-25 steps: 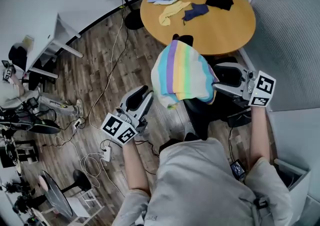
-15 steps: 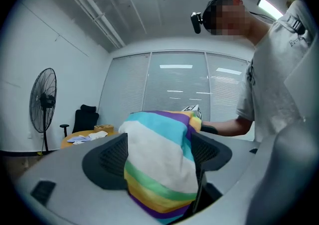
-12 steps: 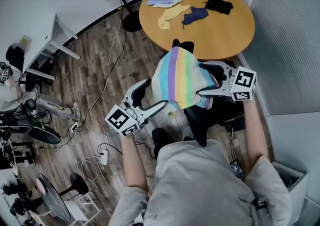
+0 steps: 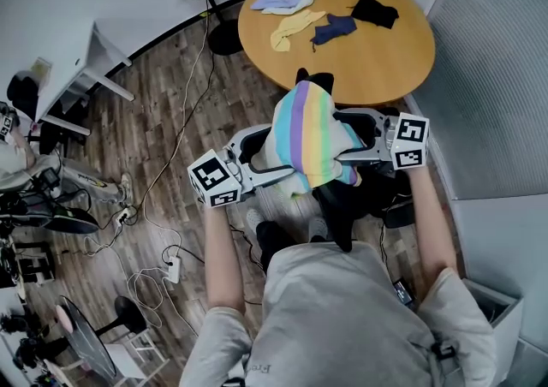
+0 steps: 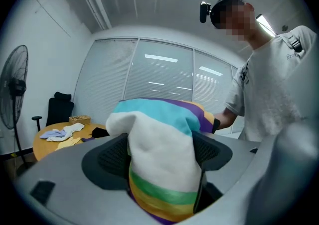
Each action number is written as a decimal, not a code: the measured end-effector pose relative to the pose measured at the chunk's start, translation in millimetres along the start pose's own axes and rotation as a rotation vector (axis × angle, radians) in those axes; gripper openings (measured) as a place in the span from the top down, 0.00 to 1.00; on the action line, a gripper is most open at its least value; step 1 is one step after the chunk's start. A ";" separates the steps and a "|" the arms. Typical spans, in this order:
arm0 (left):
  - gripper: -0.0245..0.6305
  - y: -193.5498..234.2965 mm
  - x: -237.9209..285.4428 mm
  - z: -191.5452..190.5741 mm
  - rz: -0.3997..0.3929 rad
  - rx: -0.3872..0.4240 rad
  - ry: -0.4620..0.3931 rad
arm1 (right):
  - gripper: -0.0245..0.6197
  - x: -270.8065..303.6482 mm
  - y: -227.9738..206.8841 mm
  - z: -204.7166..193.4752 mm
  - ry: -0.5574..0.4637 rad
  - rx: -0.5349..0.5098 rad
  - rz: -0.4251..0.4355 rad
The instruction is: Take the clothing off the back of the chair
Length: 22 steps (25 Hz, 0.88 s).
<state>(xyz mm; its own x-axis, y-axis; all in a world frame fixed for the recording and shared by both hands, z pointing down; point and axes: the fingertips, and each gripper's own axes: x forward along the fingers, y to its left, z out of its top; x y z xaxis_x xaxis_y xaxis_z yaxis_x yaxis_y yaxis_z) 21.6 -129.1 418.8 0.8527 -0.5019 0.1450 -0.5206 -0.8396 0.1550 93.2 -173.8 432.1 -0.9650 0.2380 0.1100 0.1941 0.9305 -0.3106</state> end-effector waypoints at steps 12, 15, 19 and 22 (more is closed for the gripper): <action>0.36 -8.5 27.3 1.8 -0.010 0.002 -0.024 | 0.34 4.6 0.9 -0.1 0.027 0.051 -0.007; 0.36 -7.6 25.6 0.7 0.016 -0.002 -0.046 | 0.35 4.3 1.3 -1.4 0.013 0.064 -0.016; 0.36 -7.0 23.9 1.1 0.046 0.002 -0.060 | 0.37 3.2 2.3 -1.8 -0.019 0.106 -0.029; 0.36 -8.0 23.4 1.8 0.053 0.008 -0.060 | 0.41 2.2 4.8 -2.6 -0.035 0.131 -0.031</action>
<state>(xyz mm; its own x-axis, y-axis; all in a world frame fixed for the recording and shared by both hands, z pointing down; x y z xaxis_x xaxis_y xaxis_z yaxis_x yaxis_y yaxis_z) 45.7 -134.5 419.2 0.8251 -0.5572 0.0938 -0.5650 -0.8129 0.1410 92.4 -168.0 433.3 -0.9762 0.1977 0.0892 0.1416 0.8924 -0.4285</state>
